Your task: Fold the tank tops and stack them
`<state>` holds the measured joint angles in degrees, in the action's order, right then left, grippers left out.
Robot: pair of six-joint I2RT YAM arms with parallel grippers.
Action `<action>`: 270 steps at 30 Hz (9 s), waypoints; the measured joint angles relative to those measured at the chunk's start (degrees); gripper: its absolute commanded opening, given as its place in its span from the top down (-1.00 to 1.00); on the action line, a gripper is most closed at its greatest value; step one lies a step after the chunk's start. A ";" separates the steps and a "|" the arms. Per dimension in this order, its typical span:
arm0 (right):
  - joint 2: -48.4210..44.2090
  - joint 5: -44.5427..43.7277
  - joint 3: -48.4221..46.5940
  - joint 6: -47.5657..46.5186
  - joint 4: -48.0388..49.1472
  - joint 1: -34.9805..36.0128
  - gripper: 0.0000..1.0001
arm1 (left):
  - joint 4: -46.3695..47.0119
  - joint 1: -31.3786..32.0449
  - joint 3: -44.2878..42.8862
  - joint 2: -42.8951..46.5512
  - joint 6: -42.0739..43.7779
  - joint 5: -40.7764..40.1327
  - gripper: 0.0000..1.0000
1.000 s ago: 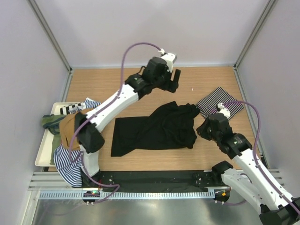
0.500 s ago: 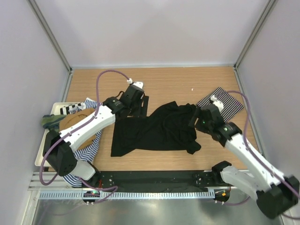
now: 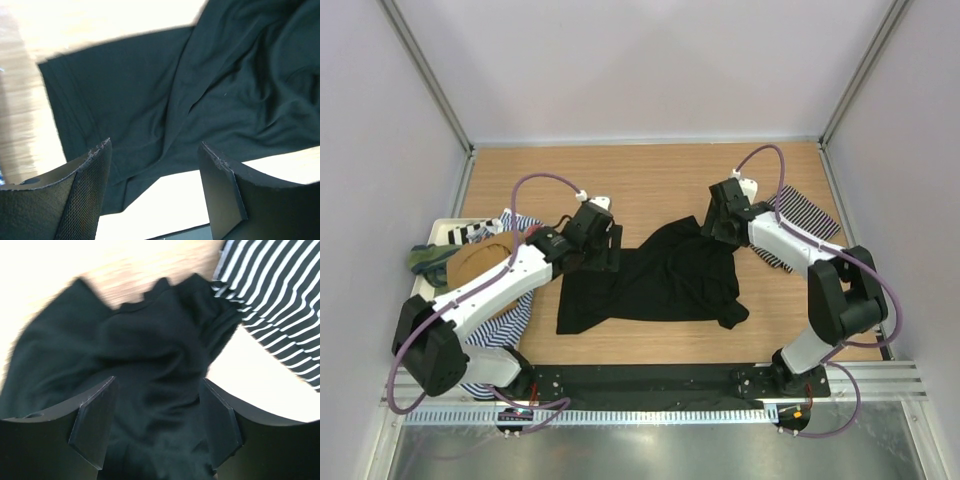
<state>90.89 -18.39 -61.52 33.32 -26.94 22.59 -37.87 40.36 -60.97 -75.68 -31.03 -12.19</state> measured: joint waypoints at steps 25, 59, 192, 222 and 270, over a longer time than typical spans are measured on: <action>5.03 1.95 -0.94 -3.06 4.02 -7.08 0.97 | 2.38 0.00 -0.72 -17.84 2.08 14.45 0.41; 3.93 4.46 -0.35 -3.08 5.42 -8.11 0.97 | 4.76 -8.63 22.69 5.79 -11.93 5.73 0.30; 1.86 31.95 -32.65 -7.43 6.78 -9.68 0.98 | 4.37 -46.73 -36.13 -7.65 -14.99 34.97 1.00; 3.15 45.31 -65.64 -11.28 -14.19 8.41 0.98 | 25.92 -33.68 -2.69 14.64 -13.68 35.82 -0.99; -21.77 27.67 0.79 -9.38 -4.42 -3.26 0.97 | 0.04 -10.01 -16.65 -29.22 -0.79 7.32 -0.55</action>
<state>69.12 9.28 -60.73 23.94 -31.35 19.33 -37.82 30.35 -77.62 -104.90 -31.81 -4.86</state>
